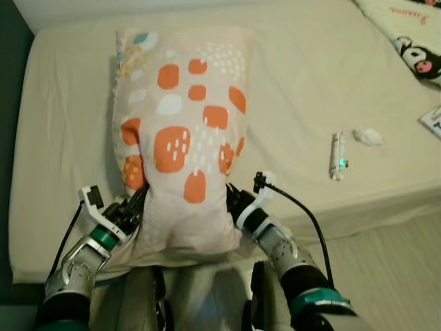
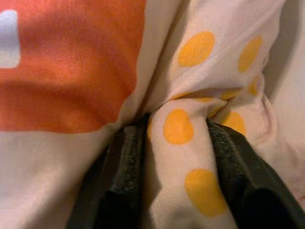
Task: Clean up the room
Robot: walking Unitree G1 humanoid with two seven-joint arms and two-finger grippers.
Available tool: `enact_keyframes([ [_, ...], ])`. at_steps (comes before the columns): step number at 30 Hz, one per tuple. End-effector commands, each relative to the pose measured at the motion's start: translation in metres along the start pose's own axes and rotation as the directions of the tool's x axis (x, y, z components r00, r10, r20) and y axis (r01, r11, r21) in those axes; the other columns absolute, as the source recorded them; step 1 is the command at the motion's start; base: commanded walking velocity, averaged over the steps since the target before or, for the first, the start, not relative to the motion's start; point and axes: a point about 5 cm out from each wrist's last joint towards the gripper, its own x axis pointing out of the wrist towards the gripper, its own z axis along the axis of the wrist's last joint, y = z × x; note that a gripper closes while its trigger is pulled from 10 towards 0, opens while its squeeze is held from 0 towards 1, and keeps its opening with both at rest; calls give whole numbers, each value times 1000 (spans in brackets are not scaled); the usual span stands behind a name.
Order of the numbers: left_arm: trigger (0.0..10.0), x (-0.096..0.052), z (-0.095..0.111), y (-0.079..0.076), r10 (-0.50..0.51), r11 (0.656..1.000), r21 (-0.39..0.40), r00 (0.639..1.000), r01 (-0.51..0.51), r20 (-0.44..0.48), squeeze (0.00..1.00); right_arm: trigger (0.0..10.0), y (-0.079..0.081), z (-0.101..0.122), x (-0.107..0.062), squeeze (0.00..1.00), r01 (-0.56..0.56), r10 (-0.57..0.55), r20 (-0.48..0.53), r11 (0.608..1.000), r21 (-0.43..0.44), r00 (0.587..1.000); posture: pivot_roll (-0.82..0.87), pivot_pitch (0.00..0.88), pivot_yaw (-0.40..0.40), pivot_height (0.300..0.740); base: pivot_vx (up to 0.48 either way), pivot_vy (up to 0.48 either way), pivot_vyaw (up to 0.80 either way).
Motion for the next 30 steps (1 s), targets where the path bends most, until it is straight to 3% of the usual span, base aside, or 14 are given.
enact_keyframes([
  [1, 0, -2, -28, -3, -9, 999, -33, 994, 6, -106, 0, 0, 18, -41, 7, 0, -53, 61, -145, 997, 60, 988, 48, 276, 70, 595, 0, 0, 0],
  [6, 0, -7, -26, -5, 4, 1000, 9, 995, -3, -103, 0, 0, 21, -45, 8, 0, -59, 67, -151, 996, 61, 986, 66, 266, 78, 595, 0, 0, 0],
  [11, 0, -10, -22, -7, 59, 992, 120, 995, -49, -79, 0, 0, 27, -49, 10, 0, -75, 81, -162, 996, 47, 983, 78, 251, 89, 595, 0, 0, 0],
  [18, 0, -9, -12, -17, 63, 985, 163, 998, -60, -16, 0, 0, 33, -49, 13, 0, -104, 110, -153, 993, 51, 982, 90, 224, 92, 595, 0, 0, 0],
  [23, 0, -2, -3, -38, 16, 978, 209, 999, -22, 28, 0, 0, 42, -41, 17, 0, -155, 160, -114, 987, 50, 980, 93, 203, 87, 595, 0, 0, 0],
  [30, 0, 13, 15, -71, -34, 964, 265, 992, 1, 119, 0, 0, 55, -8, 15, 0, -233, 233, 0, 972, -2, 972, 87, 122, 69, 595, 0, 0, 0],
])
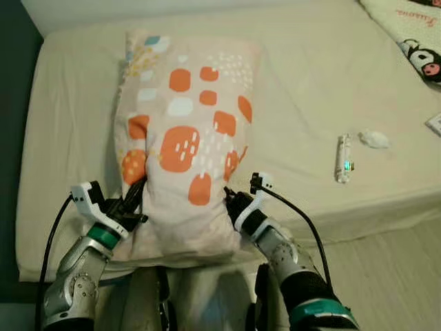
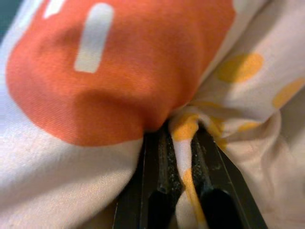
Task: Clean up the room
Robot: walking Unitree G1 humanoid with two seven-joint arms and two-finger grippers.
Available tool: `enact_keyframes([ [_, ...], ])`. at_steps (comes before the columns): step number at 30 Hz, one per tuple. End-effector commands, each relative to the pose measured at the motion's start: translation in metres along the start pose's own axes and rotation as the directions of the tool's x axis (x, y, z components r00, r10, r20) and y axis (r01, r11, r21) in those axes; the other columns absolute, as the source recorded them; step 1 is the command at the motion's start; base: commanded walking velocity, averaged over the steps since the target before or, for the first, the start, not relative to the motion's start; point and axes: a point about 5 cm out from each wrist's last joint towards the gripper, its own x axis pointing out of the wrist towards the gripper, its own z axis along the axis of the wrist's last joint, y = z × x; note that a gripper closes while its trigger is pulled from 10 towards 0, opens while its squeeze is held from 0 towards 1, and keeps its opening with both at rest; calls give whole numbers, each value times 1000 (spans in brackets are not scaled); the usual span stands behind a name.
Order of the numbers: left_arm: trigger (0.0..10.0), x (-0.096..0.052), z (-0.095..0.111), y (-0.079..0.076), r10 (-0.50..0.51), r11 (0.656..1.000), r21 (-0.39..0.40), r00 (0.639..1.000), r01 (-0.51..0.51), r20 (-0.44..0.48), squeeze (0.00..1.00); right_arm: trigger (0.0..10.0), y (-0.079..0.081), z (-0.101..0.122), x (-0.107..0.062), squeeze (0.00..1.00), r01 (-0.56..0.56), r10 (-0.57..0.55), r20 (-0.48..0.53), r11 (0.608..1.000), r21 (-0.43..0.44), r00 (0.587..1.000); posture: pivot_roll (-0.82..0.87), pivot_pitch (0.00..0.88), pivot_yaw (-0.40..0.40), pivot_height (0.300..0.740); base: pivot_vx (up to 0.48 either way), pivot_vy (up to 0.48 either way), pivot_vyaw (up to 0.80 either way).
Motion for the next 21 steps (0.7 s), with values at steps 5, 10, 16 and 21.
enact_keyframes([
  [5, 0, 8, 7, -34, -97, 995, 22, 995, 97, 35, 0, 0, 35, -12, 12, 0, -139, 139, -7, 990, 16, 990, 65, 86, 60, 595, 0, 0, 0],
  [10, 0, 16, 39, -32, -89, 985, 161, 987, 66, 137, 0, 0, 49, -25, 30, 0, -165, 163, -55, 986, -29, 985, 77, 73, 43, 595, 0, 0, 0],
  [16, 0, 22, 67, -28, -90, 972, 231, 976, 42, 200, 0, 0, 70, -24, 49, 0, -216, 213, -59, 975, -48, 975, 93, 71, 35, 595, 0, 0, 0],
  [21, 0, 24, 130, -45, -214, 928, 361, 928, 95, 306, 0, 0, 118, -9, 80, 0, -337, 337, -9, 940, -58, 942, 112, 81, 26, 595, 0, 0, 0],
])
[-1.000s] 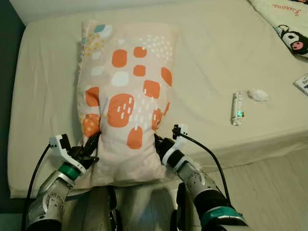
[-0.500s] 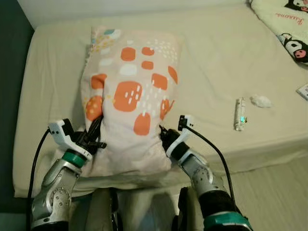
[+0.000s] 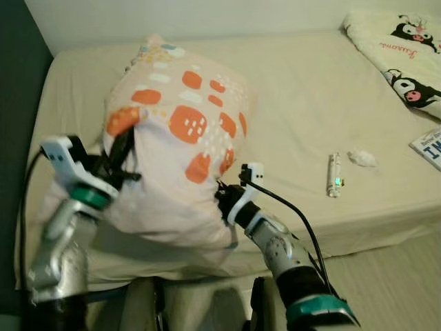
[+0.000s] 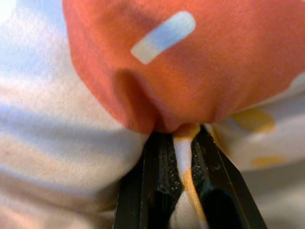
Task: Clean up the room
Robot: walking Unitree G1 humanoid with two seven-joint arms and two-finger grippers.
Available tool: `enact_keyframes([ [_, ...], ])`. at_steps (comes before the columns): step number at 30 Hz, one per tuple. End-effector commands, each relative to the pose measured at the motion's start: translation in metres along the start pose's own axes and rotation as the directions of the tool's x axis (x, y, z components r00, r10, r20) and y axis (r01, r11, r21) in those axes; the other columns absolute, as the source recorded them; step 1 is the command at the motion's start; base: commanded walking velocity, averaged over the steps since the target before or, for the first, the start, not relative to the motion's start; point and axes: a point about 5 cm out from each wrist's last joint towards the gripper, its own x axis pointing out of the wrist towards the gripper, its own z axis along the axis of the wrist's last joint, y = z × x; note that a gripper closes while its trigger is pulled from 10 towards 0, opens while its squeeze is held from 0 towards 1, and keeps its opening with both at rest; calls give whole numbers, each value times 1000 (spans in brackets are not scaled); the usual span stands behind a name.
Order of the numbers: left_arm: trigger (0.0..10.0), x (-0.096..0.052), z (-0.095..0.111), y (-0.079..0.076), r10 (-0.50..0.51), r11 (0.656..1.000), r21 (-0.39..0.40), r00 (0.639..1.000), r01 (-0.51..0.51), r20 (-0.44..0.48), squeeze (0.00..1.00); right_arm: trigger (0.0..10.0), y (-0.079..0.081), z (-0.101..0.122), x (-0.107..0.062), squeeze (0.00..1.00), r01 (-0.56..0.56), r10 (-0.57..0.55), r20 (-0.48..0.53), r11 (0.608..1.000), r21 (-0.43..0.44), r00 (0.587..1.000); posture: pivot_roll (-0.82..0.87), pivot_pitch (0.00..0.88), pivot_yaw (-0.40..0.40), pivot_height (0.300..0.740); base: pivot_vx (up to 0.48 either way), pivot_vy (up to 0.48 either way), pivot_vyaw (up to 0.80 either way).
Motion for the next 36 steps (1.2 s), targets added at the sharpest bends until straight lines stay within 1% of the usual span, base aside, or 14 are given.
enact_keyframes([
  [1, 0, 2, 21, -10, -77, 997, 15, 994, 77, 75, 0, 0, 87, -7, 54, 0, -252, 247, 65, 964, 88, 967, 112, 81, 26, 595, 0, 0, 0],
  [4, 0, -16, 18, -21, -132, 991, 19, 991, 132, 19, 0, 0, 91, -22, 52, 0, -257, 257, 14, 964, 73, 966, 119, 93, 22, 595, 0, 0, 0],
  [9, 0, -52, -6, -37, -135, 991, -24, 986, 133, -102, 0, 0, 74, -64, 36, 0, -182, 188, -127, 982, 58, 974, 126, 105, 21, 595, 0, 0, 0],
  [10, 0, -67, -19, -43, -144, 990, -25, 974, 142, -178, 0, 0, 65, -85, 24, 0, -141, 147, -201, 989, 47, 968, 126, 105, 21, 595, 0, 0, 0],
  [14, 0, -78, -27, -46, -153, 988, -32, 961, 149, -231, 0, 0, 59, -97, 16, 0, -119, 125, -250, 992, 38, 960, 133, 112, 15, 595, 0, 0, 0],
  [16, 0, -97, -38, -35, -105, 994, 9, 941, 113, -321, 0, 0, 56, -115, 4, 0, -106, 116, -317, 993, 50, 941, 135, 119, 14, 595, 0, 0, 0],
  [20, 0, -107, -41, -20, -24, 997, 65, 933, 51, -360, 0, 0, 58, -125, -3, 0, -119, 130, -348, 991, 54, 928, 137, 120, 14, 595, 0, 0, 0],
  [21, 0, -117, -44, 7, 124, 974, 222, 911, -37, -394, 0, 0, 63, -133, -6, 0, -137, 150, -368, 989, 61, 918, 136, 122, 14, 595, 0, 0, 0],
  [22, 0, -117, -44, 7, 124, 974, 222, 911, -37, -394, 0, 0, 63, -133, -6, 0, -137, 150, -368, 989, 61, 918, 136, 122, 14, 595, 0, 0, 0],
  [24, 0, -125, -41, 29, 247, 934, 338, 891, -114, -381, 0, 0, 70, -139, -6, 0, -159, 173, -375, 985, 67, 911, 136, 124, 16, 595, 0, 0, 0],
  [28, 0, -146, -37, 72, 481, 801, 558, 790, -219, -380, 0, 0, 87, -148, 0, 0, -195, 188, -389, 981, 21, 902, 132, 133, 25, 595, 0, 0, 0],
  [31, 0, -153, -35, 83, 522, 768, 598, 766, -230, -375, 0, 0, 91, -149, 3, 0, -179, 163, -383, 984, -7, 909, 132, 137, 25, 595, 0, 0, 0],
  [34, 0, -159, -27, 102, 598, 697, 662, 733, -275, -325, 0, 0, 95, -147, 10, 0, -117, 94, -361, 992, -41, 928, 134, 143, 22, 595, 0, 0, 0],
  [36, 0, -158, -24, 104, 607, 683, 673, 732, -284, -308, 0, 0, 96, -147, 11, 0, -111, 88, -359, 993, -44, 929, 135, 143, 23, 595, 0, 0, 0],
])
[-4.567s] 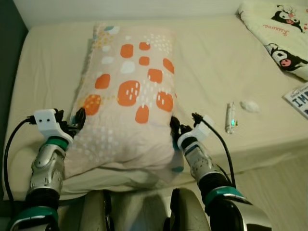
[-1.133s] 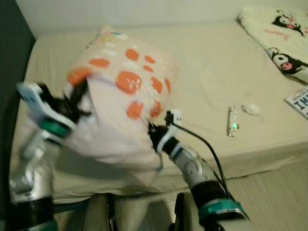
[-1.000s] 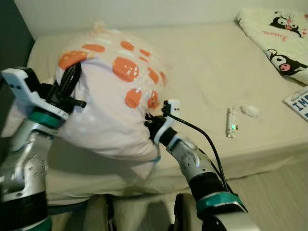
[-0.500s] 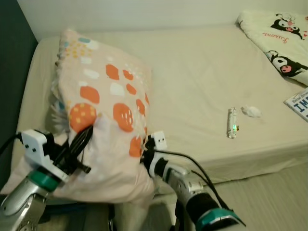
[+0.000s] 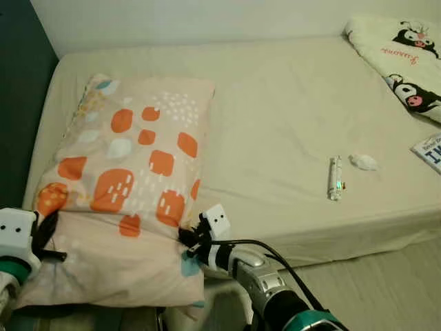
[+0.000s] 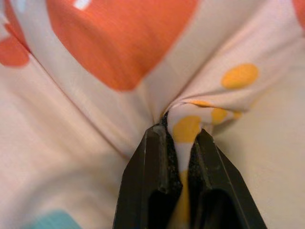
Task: Clean up the room
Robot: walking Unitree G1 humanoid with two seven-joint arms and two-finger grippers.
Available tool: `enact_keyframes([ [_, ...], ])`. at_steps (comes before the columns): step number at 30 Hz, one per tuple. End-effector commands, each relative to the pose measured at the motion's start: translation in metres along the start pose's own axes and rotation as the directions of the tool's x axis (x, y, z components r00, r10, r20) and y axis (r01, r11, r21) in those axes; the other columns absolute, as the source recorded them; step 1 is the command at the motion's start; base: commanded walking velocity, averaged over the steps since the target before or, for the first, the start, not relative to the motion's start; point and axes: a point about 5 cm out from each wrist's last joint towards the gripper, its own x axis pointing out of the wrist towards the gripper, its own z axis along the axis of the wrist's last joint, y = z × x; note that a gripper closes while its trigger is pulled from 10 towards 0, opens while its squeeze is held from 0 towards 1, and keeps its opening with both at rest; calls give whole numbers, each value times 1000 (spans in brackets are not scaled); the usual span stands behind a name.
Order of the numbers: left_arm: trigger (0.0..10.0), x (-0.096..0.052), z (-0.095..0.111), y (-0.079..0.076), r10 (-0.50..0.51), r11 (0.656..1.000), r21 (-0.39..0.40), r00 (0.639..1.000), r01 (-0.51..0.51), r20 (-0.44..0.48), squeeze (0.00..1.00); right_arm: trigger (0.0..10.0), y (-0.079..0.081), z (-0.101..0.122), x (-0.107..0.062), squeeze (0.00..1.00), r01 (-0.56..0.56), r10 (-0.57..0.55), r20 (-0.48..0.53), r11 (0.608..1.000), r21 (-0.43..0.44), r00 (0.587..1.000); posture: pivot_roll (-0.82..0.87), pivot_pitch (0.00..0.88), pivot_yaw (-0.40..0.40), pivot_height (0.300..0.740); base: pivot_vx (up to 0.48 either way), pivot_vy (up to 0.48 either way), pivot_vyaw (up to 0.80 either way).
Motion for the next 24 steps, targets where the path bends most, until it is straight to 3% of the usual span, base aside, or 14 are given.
enact_keyframes([
  [1, 0, -4, 11, 26, 130, 991, 34, 990, -132, 58, 0, 0, 114, 10, 47, 0, -222, 213, 68, 961, 165, 975, 138, 145, 22, 595, 0, 0, 0],
  [7, 0, 0, 30, 13, 98, 995, 8, 976, -101, 194, 0, 0, 125, 14, 52, 0, -224, 218, 55, 963, 148, 974, 150, 148, 18, 595, 0, 0, 0],
  [10, 0, 0, 32, 11, 94, 995, 3, 973, -97, 213, 0, 0, 126, 15, 53, 0, -222, 217, 54, 964, 146, 975, 150, 148, 18, 595, 0, 0, 0],
  [13, 0, -7, 44, -9, 38, 995, -99, 949, -7, 313, 0, 0, 128, 21, 56, 0, -182, 173, 66, 971, 158, 983, 169, 153, 19, 595, 0, 0, 0],
  [16, 0, -11, 44, -20, 6, 989, -141, 944, 42, 329, 0, 0, 124, 24, 57, 0, -149, 137, 77, 974, 169, 987, 169, 154, 20, 595, 0, 0, 0],
  [17, 0, -13, 42, -27, -5, 986, -154, 946, 58, 323, 0, 4941, 119, 25, 57, 0, -121, 108, 82, 978, 170, 991, 169, 156, 20, 595, 0, 0, 0],
  [18, 1804, -14, 40, -31, -5, 984, -168, 948, 62, 317, 0, 8863, 113, 25, 56, 576, -92, 79, 84, 981, 170, 993, 169, 156, 20, 595, 0, 0, 0],
  [19, 3922, -14, 38, -33, -5, 982, -180, 950, 64, 312, 0, 10000, 110, 26, 56, 1000, -76, 60, 88, 981, 180, 994, 169, 156, 20, 595, 0, 0, 0],
  [20, 6157, -14, 37, -35, -7, 980, -188, 951, 69, 310, 0, 10000, 107, 26, 55, 1000, -68, 51, 92, 979, 190, 994, 169, 156, 20, 595, 0, 0, 0],
  [21, 5373, -15, 36, -35, -5, 980, -189, 952, 66, 307, 780, 10000, 106, 27, 55, 1000, -63, 45, 96, 979, 192, 994, 171, 160, 27, 595, 0, 0, 0],
  [22, 4784, -15, 36, -35, -2, 979, -194, 953, 63, 302, 1000, 10000, 105, 28, 55, 1000, -63, 44, 100, 979, 196, 994, 171, 162, 32, 595, 0, 0, 0],
  [23, 4824, -15, 35, -34, 1, 979, -197, 954, 60, 299, 1000, 10000, 104, 28, 55, 1000, -63, 43, 102, 978, 197, 994, 171, 162, 32, 595, 0, 0, 0],
  [24, 7765, -15, 34, -32, 11, 980, -193, 956, 48, 293, 1000, 10000, 104, 30, 56, 1000, -63, 42, 111, 978, 199, 993, 171, 161, 39, 595, 0, 0, 0],
])
